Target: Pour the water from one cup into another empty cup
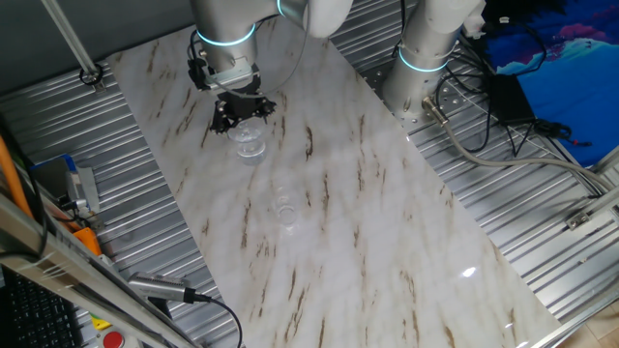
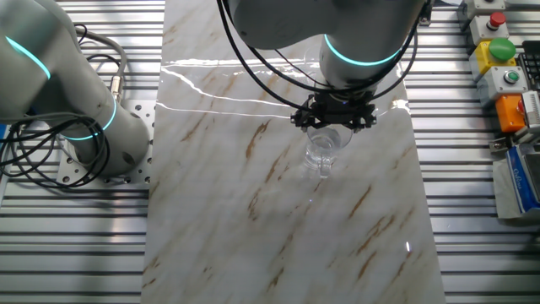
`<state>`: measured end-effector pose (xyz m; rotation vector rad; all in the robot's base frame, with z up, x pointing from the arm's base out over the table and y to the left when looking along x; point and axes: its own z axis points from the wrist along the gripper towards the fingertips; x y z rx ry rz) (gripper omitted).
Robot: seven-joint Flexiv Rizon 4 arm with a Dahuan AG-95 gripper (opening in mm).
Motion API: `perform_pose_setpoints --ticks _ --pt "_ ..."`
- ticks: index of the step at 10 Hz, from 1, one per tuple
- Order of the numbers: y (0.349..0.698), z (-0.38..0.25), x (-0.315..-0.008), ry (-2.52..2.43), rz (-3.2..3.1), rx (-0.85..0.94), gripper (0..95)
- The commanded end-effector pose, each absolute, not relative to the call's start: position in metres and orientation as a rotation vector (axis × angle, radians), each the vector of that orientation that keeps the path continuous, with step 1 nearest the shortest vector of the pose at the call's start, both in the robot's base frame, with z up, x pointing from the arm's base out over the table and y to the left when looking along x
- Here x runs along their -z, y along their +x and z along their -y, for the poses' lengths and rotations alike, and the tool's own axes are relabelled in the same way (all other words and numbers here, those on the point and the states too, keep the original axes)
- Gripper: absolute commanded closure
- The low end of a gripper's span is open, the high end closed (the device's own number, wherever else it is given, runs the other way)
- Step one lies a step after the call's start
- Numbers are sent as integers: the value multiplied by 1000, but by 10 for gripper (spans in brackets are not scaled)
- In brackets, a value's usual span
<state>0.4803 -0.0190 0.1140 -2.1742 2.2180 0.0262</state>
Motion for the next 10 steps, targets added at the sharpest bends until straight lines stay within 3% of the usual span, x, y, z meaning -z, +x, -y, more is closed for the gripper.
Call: perform_pose_setpoints --ticks 1,10 --pt "480 19 -114 -2170 -2220 -24 0" --pt "475 17 -107 -2167 -2200 -45 0"
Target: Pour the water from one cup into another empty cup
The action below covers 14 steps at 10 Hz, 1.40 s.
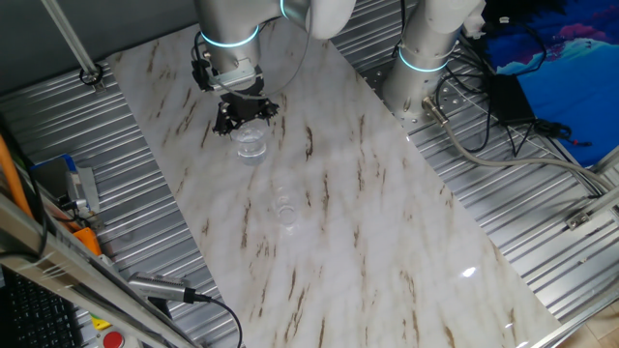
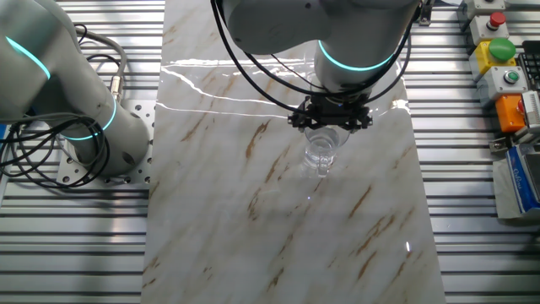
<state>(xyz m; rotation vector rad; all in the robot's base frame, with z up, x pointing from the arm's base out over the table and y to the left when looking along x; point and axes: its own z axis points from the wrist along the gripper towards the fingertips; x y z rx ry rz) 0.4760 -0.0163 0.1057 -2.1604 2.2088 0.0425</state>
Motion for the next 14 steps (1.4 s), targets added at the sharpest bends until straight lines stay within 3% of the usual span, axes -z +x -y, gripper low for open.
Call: perform_pose_setpoints --ticks 1,3,4,5,6,7,8,14 --pt "475 17 -107 -2166 -2205 -40 380" --pt "475 16 -107 -2170 -2204 -41 380" --pt "475 16 -107 -2164 -2205 -39 570" --pt "475 16 -107 -2163 -2206 -39 570" --pt "475 16 -107 -2161 -2217 -43 760" --pt "474 16 -107 -2157 -2220 -42 760" --pt "474 16 -107 -2153 -2221 -38 950" --pt "474 16 -107 -2153 -2221 -38 950"
